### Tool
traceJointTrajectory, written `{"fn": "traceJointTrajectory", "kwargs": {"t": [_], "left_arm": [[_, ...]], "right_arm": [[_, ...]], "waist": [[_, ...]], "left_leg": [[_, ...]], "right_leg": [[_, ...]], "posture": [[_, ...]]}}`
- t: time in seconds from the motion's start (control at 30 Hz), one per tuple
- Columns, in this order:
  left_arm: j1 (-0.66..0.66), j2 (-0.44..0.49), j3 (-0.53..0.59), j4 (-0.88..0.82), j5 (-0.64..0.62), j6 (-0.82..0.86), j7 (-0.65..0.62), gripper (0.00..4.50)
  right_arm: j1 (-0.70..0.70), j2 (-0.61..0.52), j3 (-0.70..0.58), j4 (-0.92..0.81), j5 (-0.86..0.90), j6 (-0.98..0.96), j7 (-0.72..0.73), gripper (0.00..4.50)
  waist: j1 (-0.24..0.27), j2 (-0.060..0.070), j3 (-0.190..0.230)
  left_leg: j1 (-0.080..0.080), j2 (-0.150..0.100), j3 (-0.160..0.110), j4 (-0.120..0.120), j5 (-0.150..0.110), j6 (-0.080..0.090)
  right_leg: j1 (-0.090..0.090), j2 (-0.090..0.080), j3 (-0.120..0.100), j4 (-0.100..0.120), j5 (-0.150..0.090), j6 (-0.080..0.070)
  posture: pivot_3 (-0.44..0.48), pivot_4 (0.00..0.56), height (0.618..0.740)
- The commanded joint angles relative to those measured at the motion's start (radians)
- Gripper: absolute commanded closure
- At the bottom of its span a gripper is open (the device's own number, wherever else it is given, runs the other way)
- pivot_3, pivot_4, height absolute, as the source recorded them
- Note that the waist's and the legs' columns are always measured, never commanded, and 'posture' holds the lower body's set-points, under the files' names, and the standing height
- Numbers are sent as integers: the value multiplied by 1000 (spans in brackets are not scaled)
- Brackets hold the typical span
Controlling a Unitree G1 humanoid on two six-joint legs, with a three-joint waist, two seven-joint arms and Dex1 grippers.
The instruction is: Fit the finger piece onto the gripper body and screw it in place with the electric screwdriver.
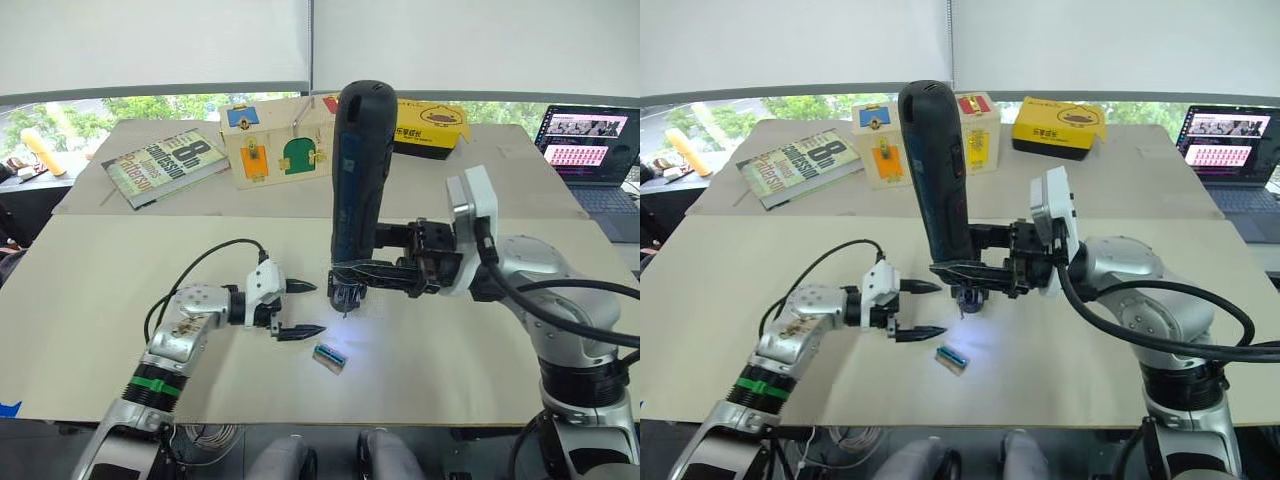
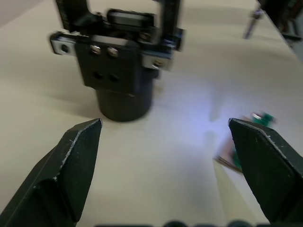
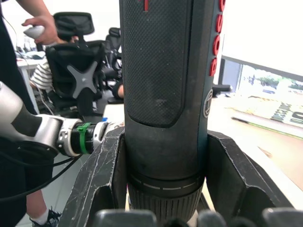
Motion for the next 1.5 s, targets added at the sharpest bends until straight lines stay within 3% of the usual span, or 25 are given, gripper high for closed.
{"fn": "traceJointTrajectory", "kwargs": {"t": [0.03, 0.33, 0.43, 0.53, 0.73, 0.8, 0.9, 0.97, 1.07, 1.2, 1.37, 1.5], "left_arm": [[-24, -46, -26, 26, 40, -11, 64, 0], [-97, -209, -67, 188, 130, -64, 213, 0], [-123, -238, -65, 238, 126, -93, 204, 854], [-151, -239, -72, 286, 122, -137, 148, 2137], [-304, -226, -93, 519, 117, -350, -117, 2122], [-381, -244, -96, 648, 153, -402, -112, 2122], [-447, -259, -86, 774, 167, -419, -143, 629], [-453, -251, -76, 795, 165, -427, -159, 0], [-405, -211, -49, 726, 141, -402, -168, 0], [-279, -160, -15, 506, 112, -277, -121, 0], [-144, -164, 5, 254, 93, -128, 0, 0], [-101, -185, -3, 163, 103, -77, 74, 0]], "right_arm": [[-9, -22, -52, -52, 44, -3, -6, 2608], [41, -34, -49, -84, 32, -16, -30, 2608], [62, -36, -45, -98, 26, -22, -32, 2608], [73, -36, -43, -106, 22, -24, -36, 2608], [85, -40, -41, -116, 25, -21, -39, 2608], [86, -42, -41, -116, 25, -20, -38, 2608], [89, -43, -39, -117, 24, -20, -42, 2608], [91, -42, -38, -119, 24, -21, -44, 2608], [94, -37, -38, -131, 31, -17, -56, 2608], [98, -35, -40, -140, 39, -15, -66, 2608], [92, -30, -34, -128, 33, -20, -68, 2608], [85, -27, -30, -120, 31, -20, -67, 2608]], "waist": [[0, 0, 0], [8, 0, 0], [9, -1, 0], [8, -1, 0], [10, -1, 0], [12, -1, 1], [13, -1, 1], [8, -1, 1], [-1, -2, 1], [-7, -2, 1], [5, -2, 1], [9, -2, 1]], "left_leg": [[0, 0, 0, 0, 0, 0], [-1, 0, 0, 2, 0, 0], [-1, 0, 0, 2, 0, 0], [-1, 0, 0, 2, 0, 0], [-1, 0, 0, 2, 0, 0], [-3, 0, 0, 3, 0, 1], [-4, -2, 0, 4, 0, 1], [-4, -2, 0, 4, 1, 1], [-4, -1, 0, 4, 1, 1], [-4, -1, -1, 3, 1, 1], [-4, -1, -1, 4, 0, 2], [-4, -2, -2, 5, 0, 2]], "right_leg": [[0, 0, 0, 0, 0, 0], [0, -1, 2, 0, 0, 0], [0, -1, 2, 0, 0, 1], [0, -1, 3, 0, 0, 1], [0, -1, 2, 0, 0, 1], [-1, -1, 0, 0, 0, 1], [-1, -2, 0, 0, 1, 1], [-1, -3, 0, 0, 1, 2], [-2, -3, 1, 0, 1, 2], [-3, -1, 3, 0, 1, 2], [-1, -1, 3, 0, 1, 2], [-1, -1, 3, 0, 1, 2]], "posture": [[0, 150, 740], [0, 150, 740], [0, 150, 740], [0, 150, 740], [0, 150, 740], [0, 150, 740], [0, 150, 740], [0, 150, 740], [0, 150, 740], [0, 150, 740], [0, 150, 740], [0, 150, 740]]}}
